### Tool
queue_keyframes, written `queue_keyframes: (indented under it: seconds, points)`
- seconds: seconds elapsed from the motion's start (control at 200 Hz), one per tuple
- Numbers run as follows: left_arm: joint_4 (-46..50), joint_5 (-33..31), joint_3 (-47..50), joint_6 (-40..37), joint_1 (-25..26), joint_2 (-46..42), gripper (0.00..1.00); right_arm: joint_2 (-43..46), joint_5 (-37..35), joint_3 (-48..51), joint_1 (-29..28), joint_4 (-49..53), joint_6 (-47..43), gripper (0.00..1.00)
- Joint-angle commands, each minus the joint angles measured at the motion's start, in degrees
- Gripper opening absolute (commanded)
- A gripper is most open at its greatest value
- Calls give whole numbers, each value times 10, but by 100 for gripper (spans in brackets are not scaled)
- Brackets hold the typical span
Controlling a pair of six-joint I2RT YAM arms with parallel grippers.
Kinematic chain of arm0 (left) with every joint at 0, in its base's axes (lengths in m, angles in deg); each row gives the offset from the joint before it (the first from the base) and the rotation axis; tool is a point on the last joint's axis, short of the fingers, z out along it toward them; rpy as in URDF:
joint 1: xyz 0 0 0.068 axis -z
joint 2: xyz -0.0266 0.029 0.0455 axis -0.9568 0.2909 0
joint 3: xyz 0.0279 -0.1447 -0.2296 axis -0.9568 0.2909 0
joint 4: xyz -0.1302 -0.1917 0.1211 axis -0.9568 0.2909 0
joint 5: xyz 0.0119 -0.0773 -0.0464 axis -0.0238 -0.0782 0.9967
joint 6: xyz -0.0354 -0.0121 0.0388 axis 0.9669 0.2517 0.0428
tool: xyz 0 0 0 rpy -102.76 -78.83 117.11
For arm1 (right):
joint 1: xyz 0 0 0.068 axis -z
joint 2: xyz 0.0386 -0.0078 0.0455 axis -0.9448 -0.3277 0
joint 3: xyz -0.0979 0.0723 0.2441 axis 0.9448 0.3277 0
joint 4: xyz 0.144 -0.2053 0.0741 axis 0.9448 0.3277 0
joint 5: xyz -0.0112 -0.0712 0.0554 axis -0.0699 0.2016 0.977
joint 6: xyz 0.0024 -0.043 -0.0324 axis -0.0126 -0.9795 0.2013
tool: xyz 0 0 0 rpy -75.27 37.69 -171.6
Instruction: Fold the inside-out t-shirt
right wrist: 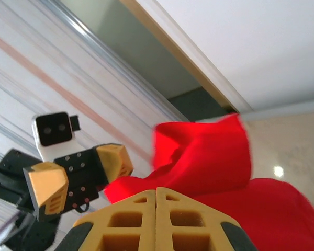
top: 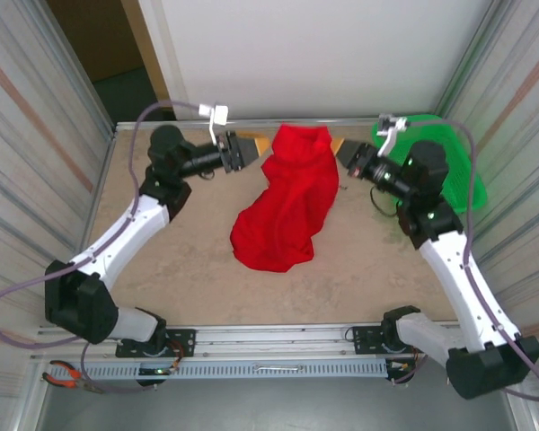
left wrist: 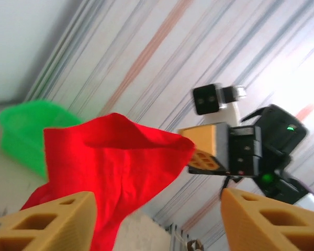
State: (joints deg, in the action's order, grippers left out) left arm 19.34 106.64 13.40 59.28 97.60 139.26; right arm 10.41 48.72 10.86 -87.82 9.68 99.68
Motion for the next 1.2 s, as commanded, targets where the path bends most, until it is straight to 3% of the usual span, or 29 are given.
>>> queue_keyframes:
  seconds: [0.0,0.125,0.261,0.326,0.361,0.406,0.471,0.611,0.917,0.972,1.002,1.117,1.197]
  points:
    - [18,-54,121,-28,5,-22,68,41,-68,97,-59,53,-67,0]
    - [19,-113,220,-13,21,-47,70,89,-158,249,-138,55,-90,0]
    - [71,-167,244,-31,42,-82,71,145,-210,376,-168,80,-52,0]
    - [107,-186,238,-45,45,-94,72,187,-230,394,-169,123,-33,42]
    - [129,-195,231,-53,45,-98,73,215,-254,393,-170,153,-29,58]
    - [158,-210,223,-63,45,-102,73,245,-292,383,-167,187,-26,68]
    - [189,-234,213,-70,45,-103,73,254,-314,357,-148,221,-31,74]
    - [208,-275,214,-60,45,-106,73,158,-276,303,-102,219,-32,74]
    - [264,-305,209,-55,44,-135,74,-102,-363,192,-184,181,-39,84]
    - [268,-305,209,-54,44,-142,74,-149,-366,178,-187,179,-43,81]
    - [272,-306,207,-53,44,-148,74,-172,-365,171,-188,177,-49,71]
    - [288,-307,200,-54,42,-168,74,-232,-332,128,-188,193,-73,0]
    - [304,-304,191,-58,36,-183,74,-219,-306,74,-183,212,-97,0]
